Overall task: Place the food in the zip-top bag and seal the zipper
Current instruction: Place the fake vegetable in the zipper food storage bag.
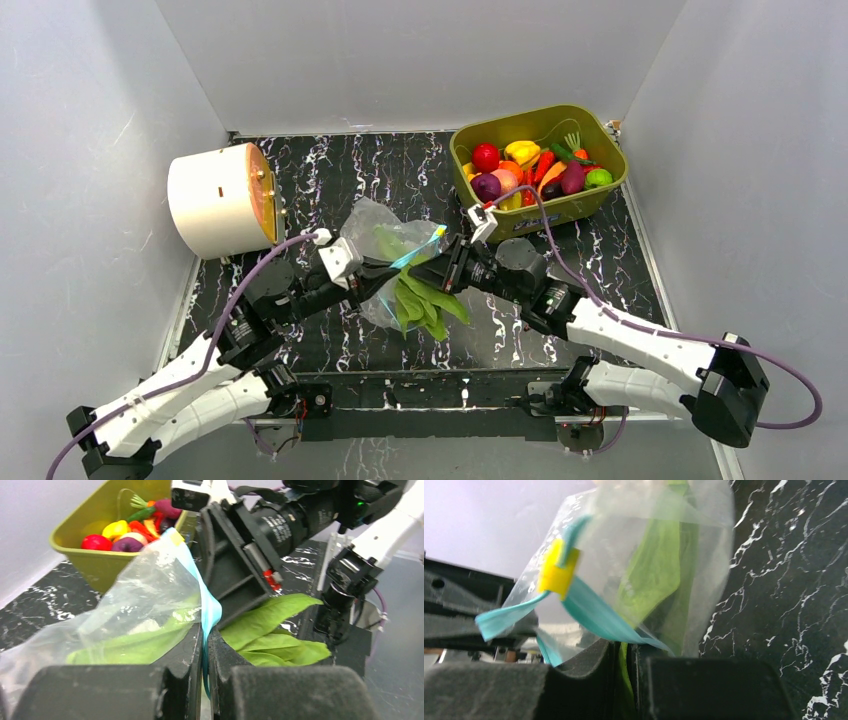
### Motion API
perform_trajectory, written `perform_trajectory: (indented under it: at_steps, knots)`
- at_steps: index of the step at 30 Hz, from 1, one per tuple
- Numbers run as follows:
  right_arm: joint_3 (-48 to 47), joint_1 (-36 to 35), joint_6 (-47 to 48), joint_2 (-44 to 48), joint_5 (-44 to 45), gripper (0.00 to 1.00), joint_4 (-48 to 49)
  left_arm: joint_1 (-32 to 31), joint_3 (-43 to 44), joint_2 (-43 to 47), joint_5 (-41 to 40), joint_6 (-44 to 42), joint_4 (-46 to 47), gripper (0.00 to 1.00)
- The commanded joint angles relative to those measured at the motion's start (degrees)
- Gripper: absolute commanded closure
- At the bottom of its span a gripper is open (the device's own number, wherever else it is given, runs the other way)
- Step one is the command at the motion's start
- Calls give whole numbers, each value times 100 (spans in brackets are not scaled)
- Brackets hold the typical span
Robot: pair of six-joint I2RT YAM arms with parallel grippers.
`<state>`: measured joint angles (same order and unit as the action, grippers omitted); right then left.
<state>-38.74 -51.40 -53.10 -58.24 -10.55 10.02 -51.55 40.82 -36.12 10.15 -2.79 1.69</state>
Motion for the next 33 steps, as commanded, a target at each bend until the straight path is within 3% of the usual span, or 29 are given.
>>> perform_trajectory:
  at_steps: [1,6,15,20,22,24,27,29,33]
  knots:
    - [59,-53,-331,35,1273,100,1187,16,-44,-179,1090,209,587,100]
    - [-30,-80,-1,-159,2063,100,2068,11,-215,-250,1423,888,1109,100]
    - [272,-177,391,-529,1920,100,3878,19,-556,-141,938,1176,1269,100]
    - [506,-213,397,-487,2573,100,4334,19,-719,-214,1199,1546,1818,100]
    - [515,-212,612,-464,2348,100,4557,22,-711,-173,588,1753,1764,100]
    - [217,-211,898,-509,1702,97,3875,17,-624,-197,-556,1813,1405,100]
    - [-320,-217,1591,-565,1057,84,2192,16,-250,-479,-1424,1656,709,100]
    - [-399,-218,1682,-501,1226,78,1476,19,-156,-529,-1445,1724,666,100]
    - [-355,-220,1320,-129,1470,76,729,17,-310,-512,-1307,2265,1184,100]
